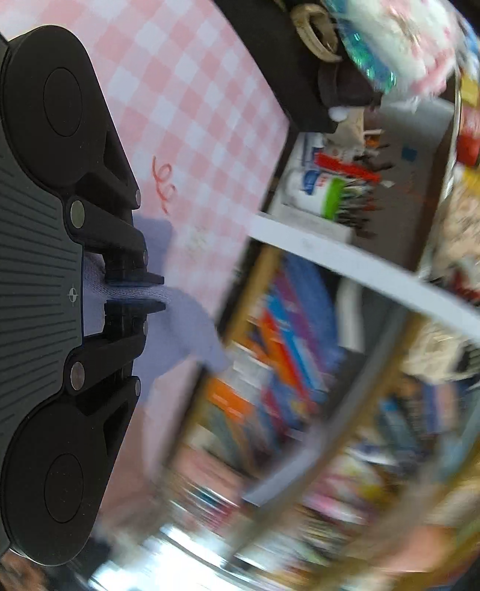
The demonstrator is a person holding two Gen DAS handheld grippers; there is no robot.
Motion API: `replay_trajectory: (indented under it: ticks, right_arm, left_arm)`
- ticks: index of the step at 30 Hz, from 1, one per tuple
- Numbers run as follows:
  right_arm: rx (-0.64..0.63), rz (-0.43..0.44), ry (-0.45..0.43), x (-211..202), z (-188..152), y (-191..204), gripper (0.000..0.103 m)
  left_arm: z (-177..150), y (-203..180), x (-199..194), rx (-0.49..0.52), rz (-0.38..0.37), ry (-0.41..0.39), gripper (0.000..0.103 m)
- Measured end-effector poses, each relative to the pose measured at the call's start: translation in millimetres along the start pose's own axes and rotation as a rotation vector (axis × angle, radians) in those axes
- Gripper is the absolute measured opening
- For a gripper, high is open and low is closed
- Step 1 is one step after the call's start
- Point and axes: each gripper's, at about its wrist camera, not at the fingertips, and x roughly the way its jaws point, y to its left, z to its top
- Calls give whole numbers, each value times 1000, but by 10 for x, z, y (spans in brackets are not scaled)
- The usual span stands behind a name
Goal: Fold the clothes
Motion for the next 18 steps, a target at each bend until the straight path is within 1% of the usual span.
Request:
replay_trajectory:
  ticks: [2,3,5,7,8,10,11,12,13,14,15,16,17,18]
  right_arm:
    - [38,22,-5,-33,13,-41,6]
    - [47,22,0,-29,10,-52,6]
    - [40,-1,43,86,24,-66,6]
    - [14,-44,94,198,-23,-48,7]
    - [11,-58,104,221,-31,-52,8]
    - [19,-75,102,225,-26,-76,12]
    - [24,-84,102,227,-24,-88,17]
    - [28,-92,101,229,-22,-100,21]
    - [32,-101,94,205,-57,-114,23]
    - [37,-104,86,182,-77,-126,23]
    - [44,-103,81,170,-74,-137,22]
    - [47,-101,76,160,-73,-142,18]
    - [48,-95,75,160,-73,-142,13]
    - [48,-87,77,165,-70,-140,11]
  left_arm:
    - [-22,38,-91,-21,9,0,5]
    - [-52,75,-59,-14,37,30,5]
    - [-121,174,44,-15,82,84,6]
    - [-168,269,147,-31,98,91,12]
    - [-171,294,179,-32,103,82,12]
    - [-144,306,227,-26,115,67,16]
    - [-120,294,242,-17,122,61,23]
    - [-87,259,244,7,130,57,33]
    - [-43,204,249,45,139,55,37]
    - [-9,141,268,95,146,56,42]
    - [24,79,293,142,151,61,42]
    - [46,34,333,174,151,81,42]
    - [44,27,372,179,153,107,42]
    - [42,19,410,184,156,132,41]
